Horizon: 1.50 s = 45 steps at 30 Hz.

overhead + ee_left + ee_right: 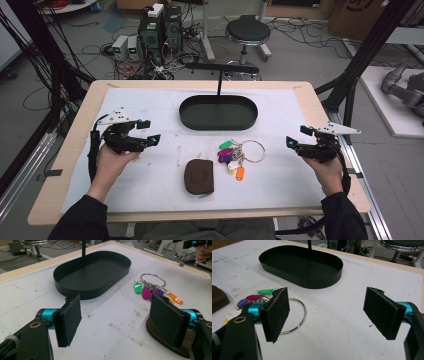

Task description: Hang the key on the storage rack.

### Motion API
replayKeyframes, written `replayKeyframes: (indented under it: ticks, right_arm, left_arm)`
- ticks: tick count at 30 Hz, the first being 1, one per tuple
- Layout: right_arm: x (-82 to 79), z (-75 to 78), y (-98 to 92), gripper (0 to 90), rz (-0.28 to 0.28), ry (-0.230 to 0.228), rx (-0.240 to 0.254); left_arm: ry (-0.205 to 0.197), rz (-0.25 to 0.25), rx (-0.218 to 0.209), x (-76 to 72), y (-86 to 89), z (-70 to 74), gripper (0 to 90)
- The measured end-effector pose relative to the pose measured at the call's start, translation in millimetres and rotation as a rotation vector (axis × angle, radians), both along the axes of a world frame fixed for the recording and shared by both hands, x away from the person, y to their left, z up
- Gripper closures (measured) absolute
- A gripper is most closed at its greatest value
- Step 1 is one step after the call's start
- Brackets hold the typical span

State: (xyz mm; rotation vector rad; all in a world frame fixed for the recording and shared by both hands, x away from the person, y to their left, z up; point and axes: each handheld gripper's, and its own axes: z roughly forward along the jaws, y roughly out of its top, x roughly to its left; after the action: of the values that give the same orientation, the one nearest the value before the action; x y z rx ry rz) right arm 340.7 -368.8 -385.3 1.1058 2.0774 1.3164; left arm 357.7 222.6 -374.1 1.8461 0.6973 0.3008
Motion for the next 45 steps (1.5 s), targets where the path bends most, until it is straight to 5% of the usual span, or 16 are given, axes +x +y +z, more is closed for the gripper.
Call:
replayKeyframes:
  ticks: [19,29,39,45]
  right_arm:
    - [-1.7,-3.2,-2.4,21.9,-0.001,0.004,-0.004]
    - [-0.2,-8.8,5.7,37.2,0.014,0.023,0.014]
    - [10.8,-23.3,35.2,54.7,0.029,0.087,-0.027]
    - [21.5,-36.2,48.9,64.6,0.010,0.164,-0.063]
  left_arm:
    - [0.017,-0.023,-0.001,1.6,-13.8,0.0,25.6]
    - [0.027,-0.031,-0.002,2.3,-16.6,-1.2,25.6]
    - [0.029,-0.035,-0.002,0.1,-15.4,-2.8,25.6]
    - [0.031,-0.030,-0.009,-0.5,-14.0,-3.5,25.6]
